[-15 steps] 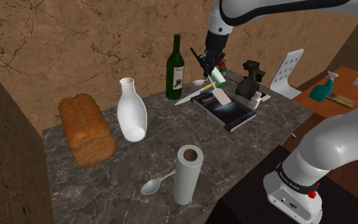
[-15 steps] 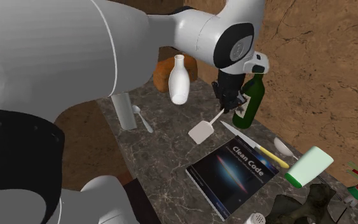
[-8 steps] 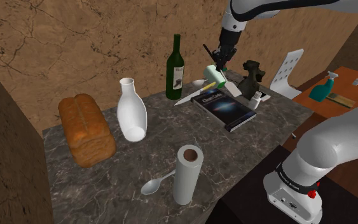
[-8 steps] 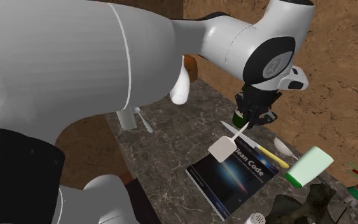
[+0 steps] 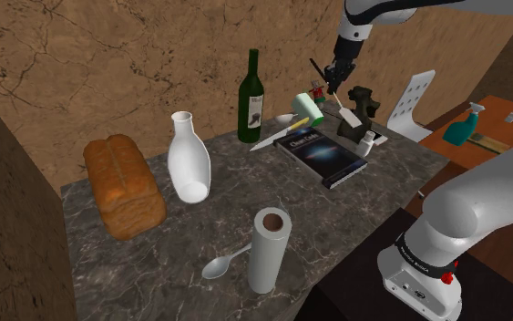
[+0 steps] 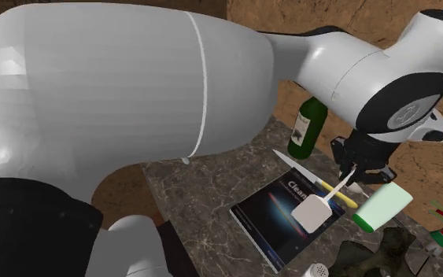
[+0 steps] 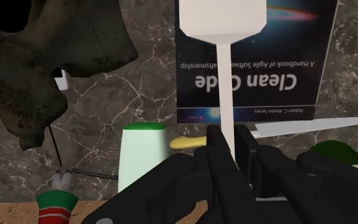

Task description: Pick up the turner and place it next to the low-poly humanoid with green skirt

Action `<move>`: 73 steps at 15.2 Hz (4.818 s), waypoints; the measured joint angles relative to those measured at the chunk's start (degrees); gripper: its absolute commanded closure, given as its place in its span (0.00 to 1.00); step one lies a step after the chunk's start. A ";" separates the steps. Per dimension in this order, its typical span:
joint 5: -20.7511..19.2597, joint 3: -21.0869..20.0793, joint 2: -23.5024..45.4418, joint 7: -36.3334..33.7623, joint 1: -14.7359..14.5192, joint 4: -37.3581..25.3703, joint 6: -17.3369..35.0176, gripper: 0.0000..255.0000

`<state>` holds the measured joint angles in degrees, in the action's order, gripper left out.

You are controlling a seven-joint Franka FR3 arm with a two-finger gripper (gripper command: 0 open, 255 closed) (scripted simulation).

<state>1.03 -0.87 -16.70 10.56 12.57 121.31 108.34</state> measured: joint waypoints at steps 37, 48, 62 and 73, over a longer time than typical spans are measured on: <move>7.86 15.73 40.89 33.58 17.51 -43.18 -4.12 1.00; 8.35 15.48 41.74 34.32 17.21 -35.92 3.92 1.00; 9.59 14.87 44.78 35.43 17.21 -29.66 13.10 1.00; 9.79 14.78 45.42 35.61 17.33 -29.53 13.89 0.00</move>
<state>10.82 13.92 28.72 46.17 29.90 91.78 122.23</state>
